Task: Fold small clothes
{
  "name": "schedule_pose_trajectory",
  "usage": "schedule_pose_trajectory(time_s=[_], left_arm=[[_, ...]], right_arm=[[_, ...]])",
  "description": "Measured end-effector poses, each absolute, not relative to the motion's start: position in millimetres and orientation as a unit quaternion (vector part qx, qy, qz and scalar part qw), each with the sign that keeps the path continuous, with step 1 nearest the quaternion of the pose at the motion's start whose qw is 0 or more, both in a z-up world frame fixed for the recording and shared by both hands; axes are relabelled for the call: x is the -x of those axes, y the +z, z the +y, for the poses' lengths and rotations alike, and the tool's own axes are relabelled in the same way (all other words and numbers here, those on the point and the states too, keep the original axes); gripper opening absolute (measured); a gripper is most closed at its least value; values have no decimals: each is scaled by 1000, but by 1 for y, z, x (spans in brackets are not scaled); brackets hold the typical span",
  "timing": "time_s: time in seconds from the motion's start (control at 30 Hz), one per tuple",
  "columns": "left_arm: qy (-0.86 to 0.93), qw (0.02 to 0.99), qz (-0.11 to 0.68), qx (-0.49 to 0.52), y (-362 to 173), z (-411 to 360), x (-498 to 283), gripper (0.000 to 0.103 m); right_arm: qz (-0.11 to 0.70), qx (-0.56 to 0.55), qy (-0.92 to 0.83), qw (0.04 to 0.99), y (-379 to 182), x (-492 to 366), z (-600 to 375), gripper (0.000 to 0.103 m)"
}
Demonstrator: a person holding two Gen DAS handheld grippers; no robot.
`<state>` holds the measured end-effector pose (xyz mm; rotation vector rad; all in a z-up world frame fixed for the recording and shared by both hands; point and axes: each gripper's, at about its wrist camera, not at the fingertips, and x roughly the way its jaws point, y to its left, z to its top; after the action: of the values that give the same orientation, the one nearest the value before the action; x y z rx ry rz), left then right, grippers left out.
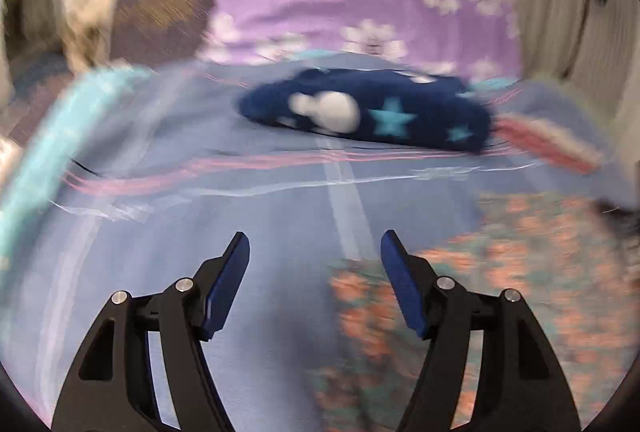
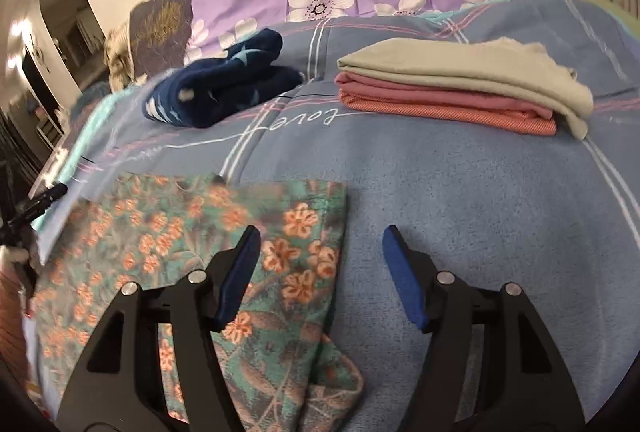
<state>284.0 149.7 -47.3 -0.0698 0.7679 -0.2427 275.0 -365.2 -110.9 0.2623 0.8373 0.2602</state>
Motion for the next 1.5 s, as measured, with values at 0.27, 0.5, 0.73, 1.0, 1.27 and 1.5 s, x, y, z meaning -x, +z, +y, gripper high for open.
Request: schedule_pose_trajectory(time_s=[0.27, 0.5, 0.73, 1.0, 1.27, 1.5], left_arm=[[-189, 870, 447, 86, -86, 134, -288, 3], [-201, 915, 347, 51, -26, 124, -268, 3], [-147, 898, 413, 18, -72, 120, -303, 14], [-140, 916, 375, 8, -40, 128, -230, 39], [-257, 887, 383, -24, -21, 13, -145, 49], [-339, 848, 398, -83, -29, -147, -98, 49]], right_arm=[[418, -207, 190, 864, -116, -291, -373, 22], [329, -206, 194, 901, -60, -266, -376, 4], [401, -202, 117, 886, -99, -293, -378, 15], [394, -218, 112, 886, -104, -219, -409, 26], [385, -236, 103, 886, -110, -167, -438, 26], [359, -313, 121, 871, -136, -151, -465, 15]])
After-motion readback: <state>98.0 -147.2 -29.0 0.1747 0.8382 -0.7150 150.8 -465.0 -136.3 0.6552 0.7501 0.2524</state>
